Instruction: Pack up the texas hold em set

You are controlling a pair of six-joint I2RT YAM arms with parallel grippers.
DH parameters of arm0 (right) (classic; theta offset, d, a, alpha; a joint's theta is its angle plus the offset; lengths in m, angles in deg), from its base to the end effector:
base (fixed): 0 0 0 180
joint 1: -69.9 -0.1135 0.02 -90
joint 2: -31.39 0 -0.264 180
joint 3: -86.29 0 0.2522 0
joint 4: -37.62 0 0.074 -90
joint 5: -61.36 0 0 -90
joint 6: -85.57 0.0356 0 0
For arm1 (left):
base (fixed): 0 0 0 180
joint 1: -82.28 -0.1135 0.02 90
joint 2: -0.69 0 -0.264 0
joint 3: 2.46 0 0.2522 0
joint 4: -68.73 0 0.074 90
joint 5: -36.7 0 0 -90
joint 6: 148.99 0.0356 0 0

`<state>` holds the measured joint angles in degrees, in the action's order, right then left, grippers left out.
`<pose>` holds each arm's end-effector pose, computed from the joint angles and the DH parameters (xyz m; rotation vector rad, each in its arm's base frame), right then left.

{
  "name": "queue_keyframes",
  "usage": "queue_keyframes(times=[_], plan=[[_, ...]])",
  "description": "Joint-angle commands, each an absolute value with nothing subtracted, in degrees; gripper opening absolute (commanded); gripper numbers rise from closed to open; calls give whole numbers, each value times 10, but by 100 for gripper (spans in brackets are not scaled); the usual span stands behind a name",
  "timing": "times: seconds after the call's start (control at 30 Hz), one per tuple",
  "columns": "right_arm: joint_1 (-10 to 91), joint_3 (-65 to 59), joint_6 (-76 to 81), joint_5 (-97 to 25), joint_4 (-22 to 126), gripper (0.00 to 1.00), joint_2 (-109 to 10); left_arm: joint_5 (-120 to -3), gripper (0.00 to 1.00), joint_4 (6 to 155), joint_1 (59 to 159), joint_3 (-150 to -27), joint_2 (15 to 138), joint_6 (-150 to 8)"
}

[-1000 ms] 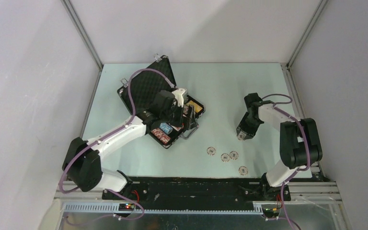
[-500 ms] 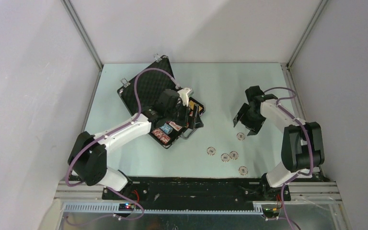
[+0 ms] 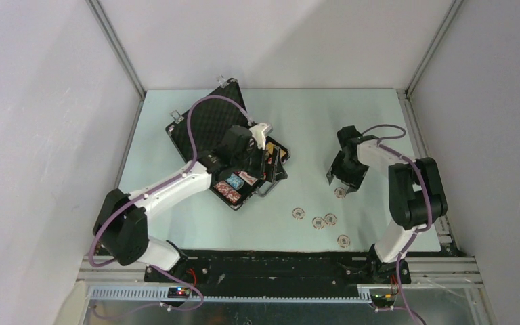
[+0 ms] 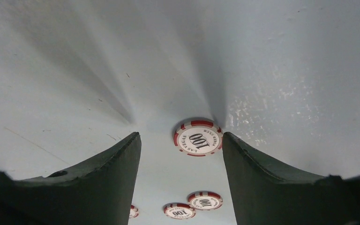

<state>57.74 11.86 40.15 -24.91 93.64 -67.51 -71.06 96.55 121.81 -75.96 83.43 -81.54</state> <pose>0.3021 0.0627 0.1618 0.8353 2.8445 0.0322 0.2412 -0.2131 0.2699 0.5257 2.2881 -0.9143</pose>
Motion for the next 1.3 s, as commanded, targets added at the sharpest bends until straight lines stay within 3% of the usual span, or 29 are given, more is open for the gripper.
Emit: queue_keyframes(times=[0.0,0.33,0.73,0.9,0.97,1.03,1.27], plan=[[570,123,398,-223,925,66,-685,-707,100,960,1220,-756,808,-816],[558,146,413,-249,914,61,-696,-709,100,962,1221,-760,815,-817],[540,151,432,-273,912,46,-699,-715,100,965,1221,-774,834,-818],[542,151,439,-270,916,46,-700,-717,100,965,1221,-775,838,-819],[543,150,444,-263,921,57,-701,-718,100,966,1221,-774,839,-819],[544,148,448,-254,923,60,-703,-718,100,964,1221,-774,840,-820],[533,130,482,-199,952,50,-715,-721,100,964,1221,-776,841,-820]])
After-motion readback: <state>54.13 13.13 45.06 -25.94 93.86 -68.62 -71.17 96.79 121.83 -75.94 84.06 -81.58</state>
